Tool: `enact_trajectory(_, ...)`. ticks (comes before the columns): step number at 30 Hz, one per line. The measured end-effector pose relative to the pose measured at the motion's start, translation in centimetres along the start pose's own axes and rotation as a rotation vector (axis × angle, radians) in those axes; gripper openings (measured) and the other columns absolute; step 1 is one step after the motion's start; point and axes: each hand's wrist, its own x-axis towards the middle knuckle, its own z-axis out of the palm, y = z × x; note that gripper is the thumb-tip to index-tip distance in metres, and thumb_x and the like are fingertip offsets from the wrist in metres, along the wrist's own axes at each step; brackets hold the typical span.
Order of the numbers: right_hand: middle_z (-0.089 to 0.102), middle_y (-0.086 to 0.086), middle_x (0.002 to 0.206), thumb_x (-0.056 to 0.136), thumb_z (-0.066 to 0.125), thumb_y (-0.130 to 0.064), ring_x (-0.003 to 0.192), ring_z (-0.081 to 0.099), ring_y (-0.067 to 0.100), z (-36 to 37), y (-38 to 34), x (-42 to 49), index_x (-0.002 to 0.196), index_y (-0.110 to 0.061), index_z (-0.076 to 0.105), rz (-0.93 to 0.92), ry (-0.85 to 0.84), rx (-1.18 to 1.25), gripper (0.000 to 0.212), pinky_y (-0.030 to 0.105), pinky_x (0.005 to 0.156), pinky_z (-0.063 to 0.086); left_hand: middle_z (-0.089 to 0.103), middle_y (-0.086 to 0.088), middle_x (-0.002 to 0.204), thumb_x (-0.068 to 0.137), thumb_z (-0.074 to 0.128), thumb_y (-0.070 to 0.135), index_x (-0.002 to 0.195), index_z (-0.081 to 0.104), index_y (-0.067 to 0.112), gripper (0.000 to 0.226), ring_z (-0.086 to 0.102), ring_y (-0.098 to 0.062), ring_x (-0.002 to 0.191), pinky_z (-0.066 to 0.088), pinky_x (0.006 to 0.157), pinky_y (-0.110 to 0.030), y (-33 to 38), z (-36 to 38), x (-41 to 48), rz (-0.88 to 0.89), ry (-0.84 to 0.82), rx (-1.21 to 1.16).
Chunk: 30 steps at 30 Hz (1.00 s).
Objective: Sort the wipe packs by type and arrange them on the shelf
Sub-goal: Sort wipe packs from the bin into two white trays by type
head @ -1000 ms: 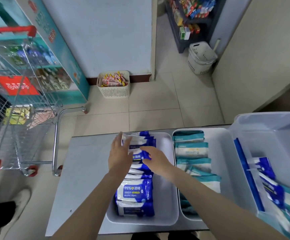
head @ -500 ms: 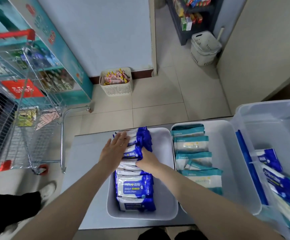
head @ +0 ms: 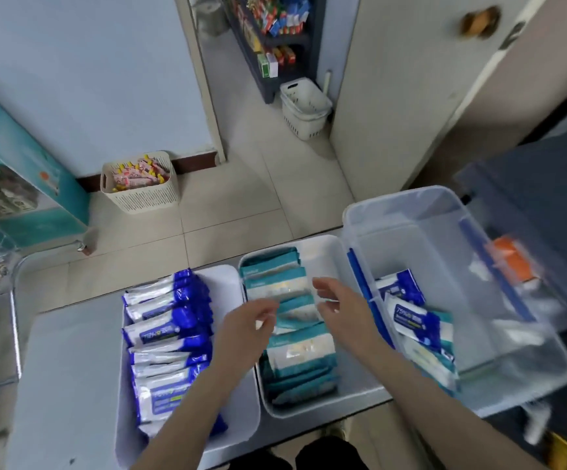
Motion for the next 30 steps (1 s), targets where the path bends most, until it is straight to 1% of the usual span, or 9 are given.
enact_trajectory(3, 0.062, -0.015, 0.106, 0.089, 0.054, -0.002, 0.1, 0.058, 0.003, -5.5, 4.1, -0.2, 0.116, -0.023, 0.062, 0.084, 0.102, -0.009, 0.036, 0.02, 0.09, 0.045, 0.061, 0.025, 0.09, 0.092, 0.058, 0.02, 0.104, 0.069, 0.029, 0.018, 0.06, -0.001, 0.089, 0.042, 0.079, -0.008, 3.3, 3.5, -0.1, 0.077, -0.093, 0.005)
enact_trajectory(6, 0.068, -0.003, 0.108, 0.085, 0.054, 0.002, 0.1, 0.062, 0.014, -10.0, 9.6, 0.5, 0.112, -0.016, 0.065, 0.154, 0.191, -0.114, 0.034, 0.027, 0.092, 0.047, 0.067, 0.017, 0.106, 0.093, 0.057, 0.023, 0.109, 0.068, 0.028, 0.02, 0.062, -0.002, 0.097, 0.048, 0.088, -0.019, 6.2, 6.5, 0.1, 0.088, -0.165, 0.013)
enact_trajectory(8, 0.066, 0.004, 0.118, 0.083, 0.053, 0.0, 0.106, 0.061, 0.021, -12.3, 12.8, 1.3, 0.117, -0.016, 0.062, 0.242, 0.135, -0.253, 0.038, 0.031, 0.095, 0.046, 0.068, 0.013, 0.108, 0.092, 0.057, 0.022, 0.11, 0.068, 0.027, 0.021, 0.063, -0.003, 0.097, 0.049, 0.089, -0.024, 7.8, 8.2, 0.3, 0.093, -0.176, 0.024)
enact_trajectory(12, 0.054, 0.007, 0.135, 0.092, 0.056, -0.02, 0.119, 0.053, 0.026, -13.9, 17.3, 2.5, 0.135, -0.018, 0.047, 0.313, -0.144, -0.571, 0.044, 0.031, 0.094, 0.042, 0.07, 0.009, 0.101, 0.092, 0.055, 0.021, 0.109, 0.068, 0.026, 0.022, 0.06, 0.001, 0.086, 0.045, 0.078, -0.014, 10.8, 11.0, 0.4, 0.119, -0.183, 0.057)
enact_trajectory(14, 0.057, 0.006, 0.129, 0.088, 0.062, -0.027, 0.113, 0.056, 0.026, -13.5, 19.0, 3.0, 0.128, -0.018, 0.051, 0.3, -0.191, -0.632, 0.042, 0.032, 0.091, 0.047, 0.071, 0.007, 0.099, 0.093, 0.055, 0.023, 0.111, 0.068, 0.028, 0.023, 0.055, 0.005, 0.079, 0.039, 0.071, -0.005, 11.6, 12.0, 0.5, 0.099, -0.176, 0.056)
enact_trajectory(16, 0.061, 0.003, 0.118, 0.082, 0.068, -0.031, 0.106, 0.056, 0.024, -13.6, 20.1, 3.5, 0.115, -0.02, 0.057, 0.284, -0.154, -0.663, 0.037, 0.032, 0.084, 0.049, 0.07, 0.009, 0.101, 0.092, 0.055, 0.023, 0.111, 0.068, 0.03, 0.023, 0.058, 0.006, 0.083, 0.041, 0.076, -0.006, 12.2, 12.8, 0.7, 0.063, -0.167, 0.045)
enact_trajectory(21, 0.064, -0.006, 0.086, 0.087, 0.065, -0.024, 0.077, 0.057, 0.013, -15.7, 20.1, 4.7, 0.082, -0.025, 0.064, 0.215, -0.092, -0.492, 0.005, 0.025, 0.061, 0.037, 0.067, 0.017, 0.106, 0.09, 0.057, 0.019, 0.109, 0.067, 0.032, 0.025, 0.061, 0.003, 0.095, 0.049, 0.091, -0.019, 13.2, 13.8, 1.1, -0.032, -0.114, -0.009)
enact_trajectory(26, 0.064, -0.012, 0.078, 0.088, 0.06, -0.018, 0.075, 0.059, 0.012, -17.8, 20.2, 4.6, 0.067, -0.034, 0.053, 0.144, -0.07, -0.439, 0.028, 0.031, 0.066, 0.046, 0.066, 0.011, 0.108, 0.088, 0.06, 0.016, 0.113, 0.065, 0.025, 0.027, 0.062, -0.004, 0.097, 0.05, 0.087, -0.02, 15.0, 15.2, 2.2, -0.06, -0.077, -0.071)
enact_trajectory(30, 0.07, -0.016, 0.079, 0.084, 0.06, -0.001, 0.074, 0.063, 0.007, -18.7, 19.8, 4.7, 0.063, -0.039, 0.055, -0.012, -0.019, -0.172, 0.043, 0.032, 0.07, 0.05, 0.061, 0.013, 0.117, 0.084, 0.068, 0.027, 0.124, 0.056, 0.026, 0.041, 0.057, -0.004, 0.106, 0.051, 0.091, -0.027, 16.3, 16.3, 2.7, -0.089, -0.14, -0.105)
